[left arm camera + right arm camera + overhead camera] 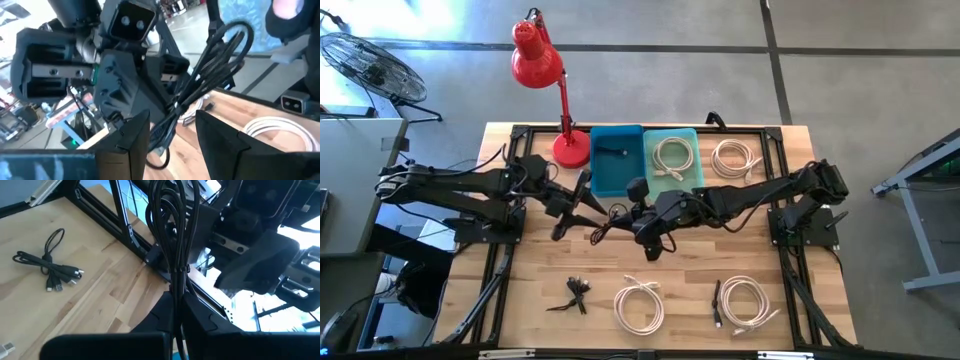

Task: Pick & Place USB Port
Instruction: Put the black USB cable into the blue bin

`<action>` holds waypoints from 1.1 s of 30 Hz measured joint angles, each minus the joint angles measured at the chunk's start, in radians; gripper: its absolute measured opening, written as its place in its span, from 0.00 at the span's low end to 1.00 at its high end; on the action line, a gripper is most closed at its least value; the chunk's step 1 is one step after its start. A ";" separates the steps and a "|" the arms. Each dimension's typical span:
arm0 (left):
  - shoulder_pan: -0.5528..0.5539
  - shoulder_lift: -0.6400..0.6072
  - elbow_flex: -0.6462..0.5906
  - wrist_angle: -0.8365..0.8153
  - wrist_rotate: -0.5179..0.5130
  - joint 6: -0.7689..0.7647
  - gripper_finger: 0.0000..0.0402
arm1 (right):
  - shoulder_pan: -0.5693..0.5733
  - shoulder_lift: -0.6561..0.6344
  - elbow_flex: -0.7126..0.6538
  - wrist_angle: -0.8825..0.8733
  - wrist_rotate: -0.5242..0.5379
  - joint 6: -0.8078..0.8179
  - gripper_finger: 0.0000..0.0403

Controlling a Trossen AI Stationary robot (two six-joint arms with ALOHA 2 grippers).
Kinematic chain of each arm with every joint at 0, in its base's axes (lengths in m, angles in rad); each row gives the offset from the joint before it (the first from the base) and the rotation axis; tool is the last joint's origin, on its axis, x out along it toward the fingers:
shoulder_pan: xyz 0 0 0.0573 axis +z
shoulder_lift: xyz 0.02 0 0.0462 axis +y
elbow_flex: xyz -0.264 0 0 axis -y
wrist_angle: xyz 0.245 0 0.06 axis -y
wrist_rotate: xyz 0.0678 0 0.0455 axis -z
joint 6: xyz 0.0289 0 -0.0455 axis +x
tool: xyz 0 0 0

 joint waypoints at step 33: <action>0.000 0.082 0.000 0.087 0.054 0.023 0.35 | -0.058 0.000 -0.002 -0.007 -0.037 0.003 0.02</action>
